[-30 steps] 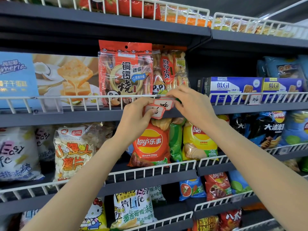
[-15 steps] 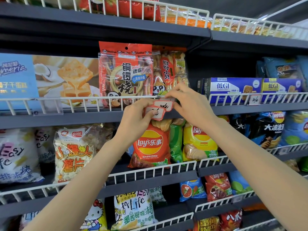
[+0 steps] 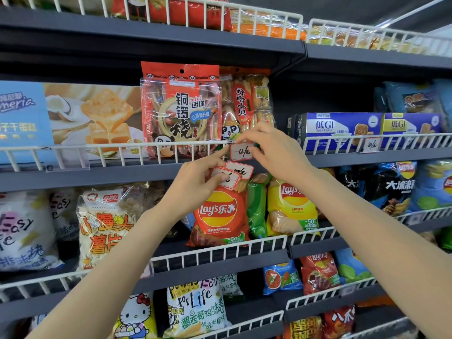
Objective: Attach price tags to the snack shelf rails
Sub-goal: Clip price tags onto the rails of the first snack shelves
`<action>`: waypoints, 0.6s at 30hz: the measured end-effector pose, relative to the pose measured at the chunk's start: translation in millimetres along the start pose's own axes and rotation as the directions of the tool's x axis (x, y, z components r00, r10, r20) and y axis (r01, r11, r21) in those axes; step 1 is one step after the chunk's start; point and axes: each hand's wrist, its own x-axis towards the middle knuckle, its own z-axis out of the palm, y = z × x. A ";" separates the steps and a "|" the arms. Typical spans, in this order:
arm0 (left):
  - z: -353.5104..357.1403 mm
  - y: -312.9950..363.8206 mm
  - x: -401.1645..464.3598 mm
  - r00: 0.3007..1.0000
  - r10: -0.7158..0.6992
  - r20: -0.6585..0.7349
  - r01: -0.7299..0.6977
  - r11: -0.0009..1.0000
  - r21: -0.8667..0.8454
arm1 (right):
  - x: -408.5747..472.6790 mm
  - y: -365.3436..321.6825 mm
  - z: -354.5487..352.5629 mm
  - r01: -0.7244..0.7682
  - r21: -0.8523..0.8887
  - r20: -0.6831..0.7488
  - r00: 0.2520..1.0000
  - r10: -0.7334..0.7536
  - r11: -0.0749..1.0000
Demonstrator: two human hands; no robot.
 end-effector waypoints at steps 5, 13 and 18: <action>-2.7 0.5 -2.6 1.000 -0.001 0.024 0.001 1.000 -0.013 | 2.9 -5.8 -1.0 -0.027 -0.001 -0.012 1.000 0.027 1.000; 6.1 19.1 4.3 0.988 -0.019 -0.151 0.039 0.991 0.131 | -2.0 -8.6 -4.4 -0.010 -0.003 -0.030 1.000 0.010 1.000; 9.6 27.2 2.2 0.971 -0.087 -0.222 0.112 0.988 0.102 | -7.2 -9.9 -2.7 -0.013 0.019 -0.026 1.000 0.013 1.000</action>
